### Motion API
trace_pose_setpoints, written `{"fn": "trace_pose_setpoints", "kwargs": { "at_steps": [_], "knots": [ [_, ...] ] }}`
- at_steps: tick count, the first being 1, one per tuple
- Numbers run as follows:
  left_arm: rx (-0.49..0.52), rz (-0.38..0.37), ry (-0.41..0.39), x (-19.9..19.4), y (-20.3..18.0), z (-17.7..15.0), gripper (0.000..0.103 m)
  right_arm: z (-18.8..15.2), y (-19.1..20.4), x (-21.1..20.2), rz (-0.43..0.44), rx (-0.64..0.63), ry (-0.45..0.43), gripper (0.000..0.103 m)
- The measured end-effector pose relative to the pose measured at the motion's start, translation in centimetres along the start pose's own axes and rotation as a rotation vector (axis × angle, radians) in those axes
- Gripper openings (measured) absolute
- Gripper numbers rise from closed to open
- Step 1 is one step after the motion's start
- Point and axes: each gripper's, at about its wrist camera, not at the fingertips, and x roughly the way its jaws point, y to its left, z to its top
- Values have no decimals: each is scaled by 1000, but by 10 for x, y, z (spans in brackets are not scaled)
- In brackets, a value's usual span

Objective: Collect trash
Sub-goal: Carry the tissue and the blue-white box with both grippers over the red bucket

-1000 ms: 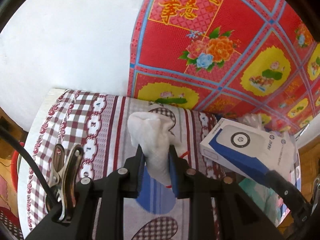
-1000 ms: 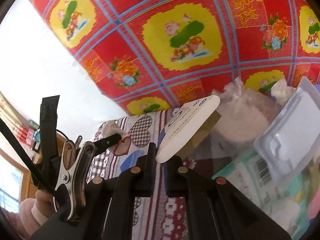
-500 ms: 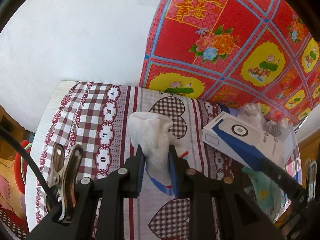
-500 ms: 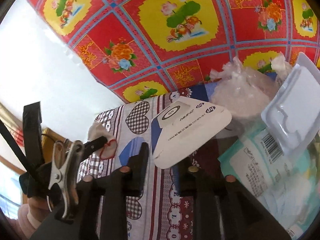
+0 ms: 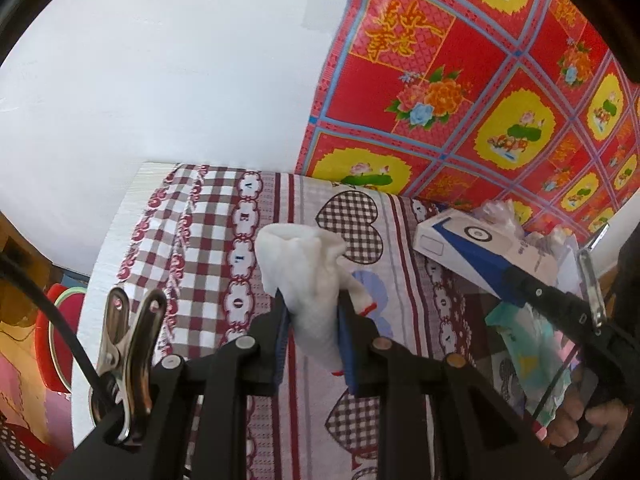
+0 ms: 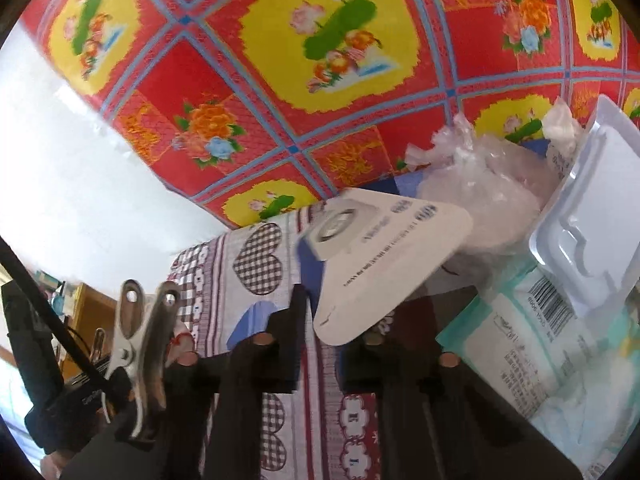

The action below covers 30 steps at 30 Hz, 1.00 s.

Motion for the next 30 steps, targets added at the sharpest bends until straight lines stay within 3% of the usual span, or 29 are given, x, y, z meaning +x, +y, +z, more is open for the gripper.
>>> {"fn": "trace_pose_setpoints", "kwargs": {
  "at_steps": [15,30],
  "knots": [
    [-5,-28,-41,-41,26,-24,23,-40,56,-43,59,-123,-54,7],
    [-161,116,-132,-106,44,-51,23,-65,108,-65,222,-372,12,7]
  ]
}}
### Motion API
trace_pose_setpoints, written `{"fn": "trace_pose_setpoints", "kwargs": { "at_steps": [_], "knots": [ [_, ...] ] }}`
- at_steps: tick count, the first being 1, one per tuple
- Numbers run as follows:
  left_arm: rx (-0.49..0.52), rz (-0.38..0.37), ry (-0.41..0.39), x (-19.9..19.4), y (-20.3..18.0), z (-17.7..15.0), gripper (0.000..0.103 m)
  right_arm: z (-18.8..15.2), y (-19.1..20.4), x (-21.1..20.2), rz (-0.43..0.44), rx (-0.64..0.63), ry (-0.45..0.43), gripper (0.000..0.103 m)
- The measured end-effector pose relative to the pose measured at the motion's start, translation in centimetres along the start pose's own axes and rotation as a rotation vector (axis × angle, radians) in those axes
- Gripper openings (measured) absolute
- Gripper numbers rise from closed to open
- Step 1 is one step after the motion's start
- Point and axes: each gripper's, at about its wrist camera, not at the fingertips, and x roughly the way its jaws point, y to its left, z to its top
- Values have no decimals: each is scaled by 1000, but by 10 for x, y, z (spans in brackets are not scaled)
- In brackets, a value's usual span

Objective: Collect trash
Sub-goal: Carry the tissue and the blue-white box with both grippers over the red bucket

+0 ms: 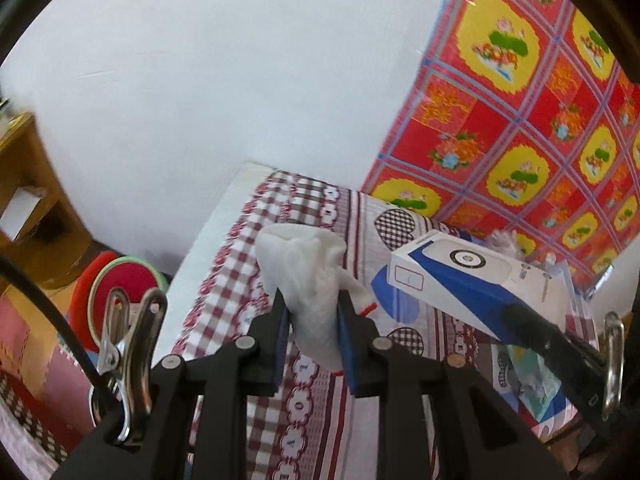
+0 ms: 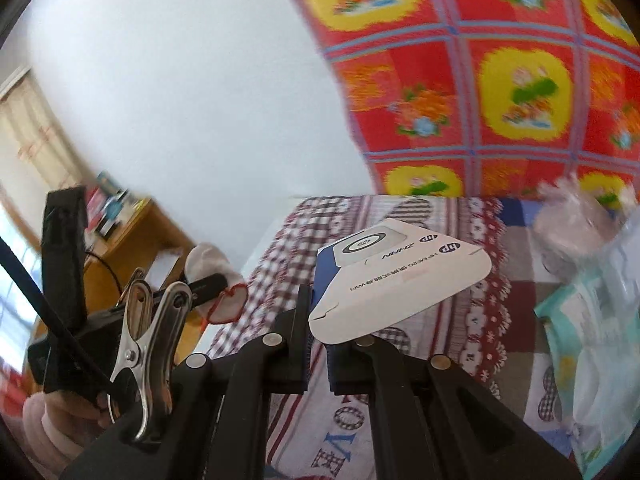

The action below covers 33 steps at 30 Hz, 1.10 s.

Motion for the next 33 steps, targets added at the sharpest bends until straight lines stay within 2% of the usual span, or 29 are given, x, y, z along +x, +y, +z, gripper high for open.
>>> {"fn": "trace_pose_setpoints", "kwargs": {
  "at_steps": [7,16,24,33],
  "knots": [
    [-75,73,-51,-33,19,-15,23,-1,39,0,120,-152,15,7],
    [-192,175,-116,-71,63,-32,23,-2,87,17,249,-280,59,7],
    [-263,228,-130,-82,101,-38,23,-8,124,38,305,-367,108,7],
    [-297,261,-127,-90,154,-37,23,-8,164,68,341,-386,161,7]
  ]
}}
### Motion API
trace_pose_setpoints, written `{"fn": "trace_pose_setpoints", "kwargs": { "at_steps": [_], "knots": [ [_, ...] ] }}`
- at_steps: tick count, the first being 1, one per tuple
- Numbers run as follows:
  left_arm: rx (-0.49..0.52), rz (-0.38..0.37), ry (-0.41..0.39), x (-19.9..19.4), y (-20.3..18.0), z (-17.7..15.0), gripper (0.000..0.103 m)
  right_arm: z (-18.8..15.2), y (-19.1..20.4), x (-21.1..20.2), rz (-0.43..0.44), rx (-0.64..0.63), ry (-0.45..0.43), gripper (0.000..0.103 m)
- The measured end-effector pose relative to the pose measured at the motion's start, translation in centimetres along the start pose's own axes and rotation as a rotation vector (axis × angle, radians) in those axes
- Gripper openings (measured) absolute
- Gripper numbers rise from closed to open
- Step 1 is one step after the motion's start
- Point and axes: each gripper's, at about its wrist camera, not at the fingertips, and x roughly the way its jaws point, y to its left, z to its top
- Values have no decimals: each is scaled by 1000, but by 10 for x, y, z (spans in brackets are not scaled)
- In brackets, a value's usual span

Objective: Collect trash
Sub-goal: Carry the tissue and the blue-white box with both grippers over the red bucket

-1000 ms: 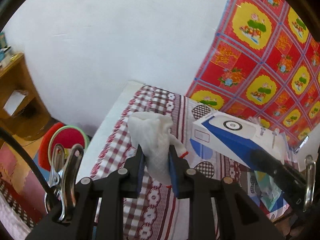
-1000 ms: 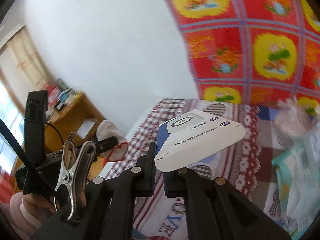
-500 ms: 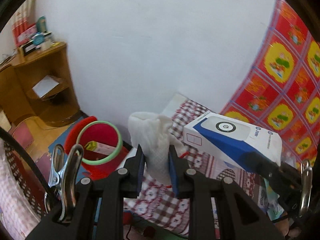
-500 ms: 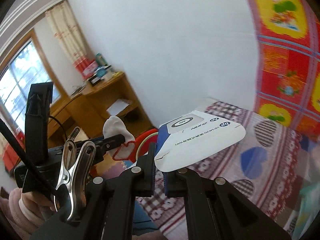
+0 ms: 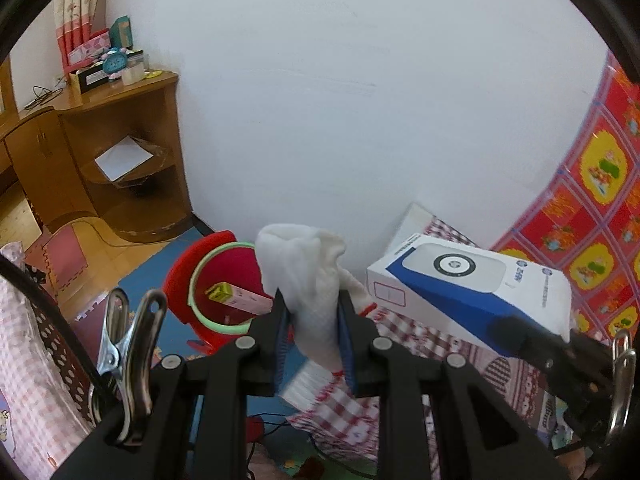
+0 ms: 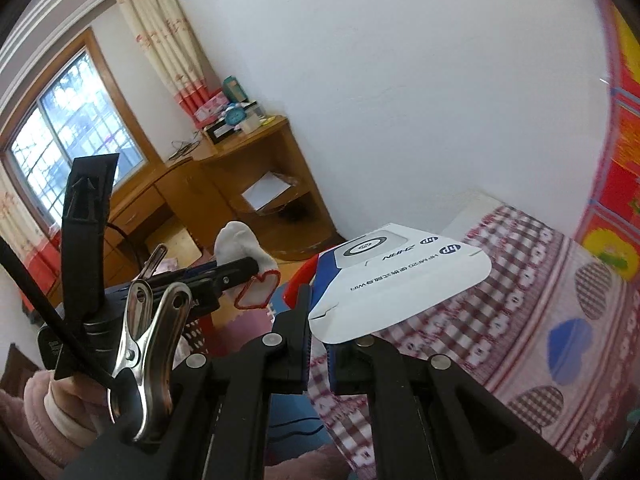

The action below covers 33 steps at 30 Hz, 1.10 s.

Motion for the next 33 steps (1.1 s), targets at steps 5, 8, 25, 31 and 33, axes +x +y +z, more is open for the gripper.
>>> {"fn": "trace_pose_setpoints", "kwargs": {
  "at_steps": [5,8,25,31,33],
  "knots": [
    [-17,-1,13,13,36,14,23,15,16,29,10,-14,29,7],
    [-22,2,23,24,52,22,23,22,23,50,12,-20,49,7],
    [-7,-29,145,128,123,48,23,65,32,183,-10,-3,203,7],
    [-12,-34,189,166,141,43,23,74,32,240,-46,-29,277,7],
    [-15,-39,204,179,146,42,23,75,30,257,-58,-37,303,7]
  ]
}}
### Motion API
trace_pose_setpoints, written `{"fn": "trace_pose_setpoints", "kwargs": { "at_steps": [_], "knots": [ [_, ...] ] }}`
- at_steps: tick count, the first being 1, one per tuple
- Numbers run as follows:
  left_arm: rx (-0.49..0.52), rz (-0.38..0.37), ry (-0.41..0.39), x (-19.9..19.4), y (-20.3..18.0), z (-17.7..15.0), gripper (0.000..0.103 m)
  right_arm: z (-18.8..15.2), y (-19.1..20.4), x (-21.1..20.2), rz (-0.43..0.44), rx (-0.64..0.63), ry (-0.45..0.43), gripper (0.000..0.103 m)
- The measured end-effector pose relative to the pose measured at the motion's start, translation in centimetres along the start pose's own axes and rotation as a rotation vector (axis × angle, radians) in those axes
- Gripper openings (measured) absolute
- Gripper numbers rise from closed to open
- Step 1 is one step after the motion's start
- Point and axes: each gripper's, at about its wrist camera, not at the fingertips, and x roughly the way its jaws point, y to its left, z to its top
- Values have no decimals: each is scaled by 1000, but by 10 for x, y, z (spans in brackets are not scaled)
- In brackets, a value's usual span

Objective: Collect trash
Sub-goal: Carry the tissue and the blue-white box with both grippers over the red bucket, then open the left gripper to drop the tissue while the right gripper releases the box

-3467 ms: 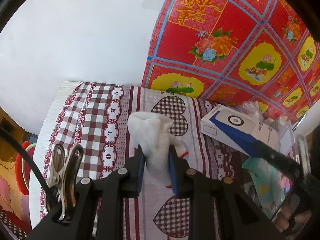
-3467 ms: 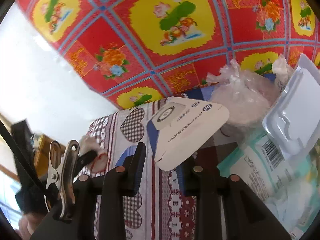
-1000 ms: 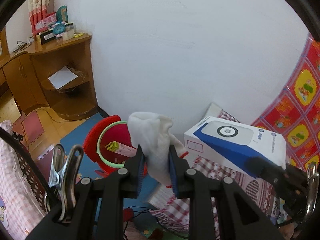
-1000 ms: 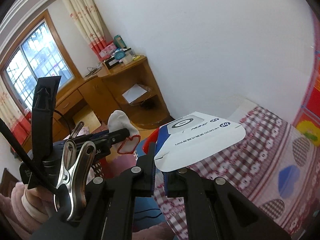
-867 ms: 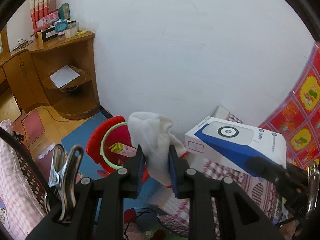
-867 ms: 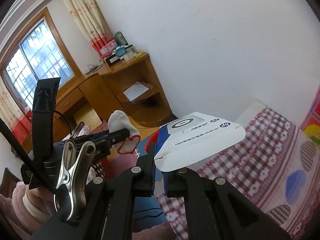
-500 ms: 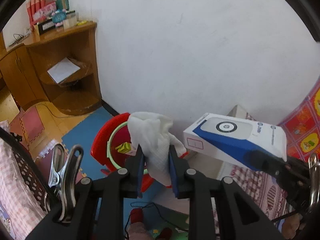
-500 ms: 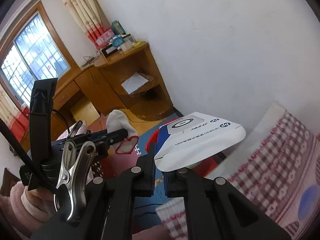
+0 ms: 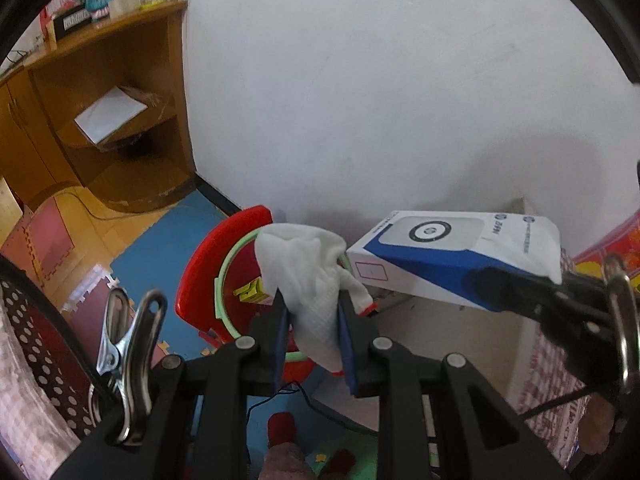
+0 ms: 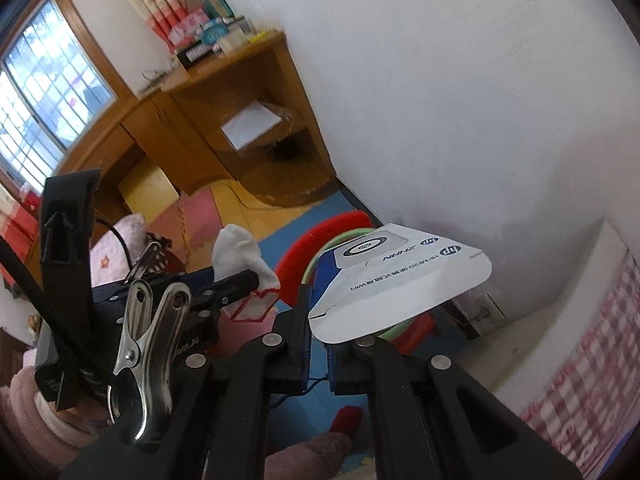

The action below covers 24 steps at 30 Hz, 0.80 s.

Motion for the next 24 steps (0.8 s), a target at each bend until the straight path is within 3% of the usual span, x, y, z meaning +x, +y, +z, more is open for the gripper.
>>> {"fn": "trace_pose_setpoints", "kwargs": {
  "at_steps": [15,24],
  "knots": [
    [-37,-27,115,98,40,1,23,24,-15,123,-27,5,206,7],
    [-45,-22,154,139,42,-1,24,20,-31,161,-26,35,272,7]
  ]
}}
